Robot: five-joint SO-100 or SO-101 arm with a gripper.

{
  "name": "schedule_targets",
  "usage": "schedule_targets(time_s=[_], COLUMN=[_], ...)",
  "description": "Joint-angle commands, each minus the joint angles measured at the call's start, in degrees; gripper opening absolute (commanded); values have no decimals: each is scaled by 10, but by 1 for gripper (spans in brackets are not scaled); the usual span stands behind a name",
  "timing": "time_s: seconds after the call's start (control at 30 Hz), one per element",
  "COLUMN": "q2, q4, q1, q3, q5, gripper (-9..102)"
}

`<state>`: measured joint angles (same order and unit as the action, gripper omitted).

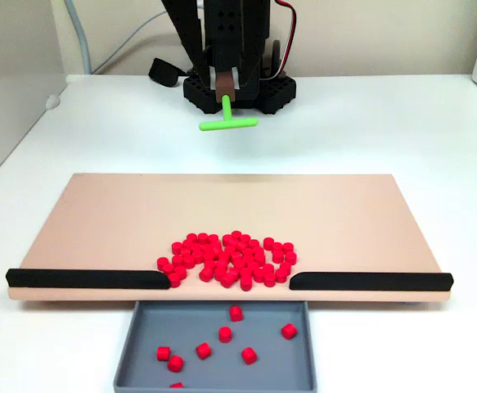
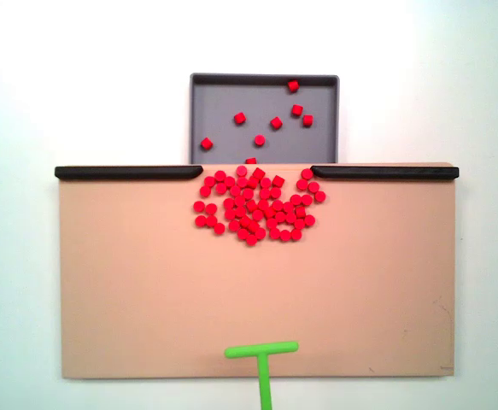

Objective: Push granules from right to the grey container

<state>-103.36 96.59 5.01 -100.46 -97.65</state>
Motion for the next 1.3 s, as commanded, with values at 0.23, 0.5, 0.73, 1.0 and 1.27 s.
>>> schedule_targets(time_s=[0.23, 0.5, 0.73, 1.0, 1.27], q2=[-2, 66, 70, 134, 169], q4=[2, 2, -22, -119, -118], q1=[25, 56, 116, 164, 196], q3=[40, 96, 98, 114, 126], q5=[-28, -100, -266, -447, -640], gripper=[0, 0, 0, 0, 0])
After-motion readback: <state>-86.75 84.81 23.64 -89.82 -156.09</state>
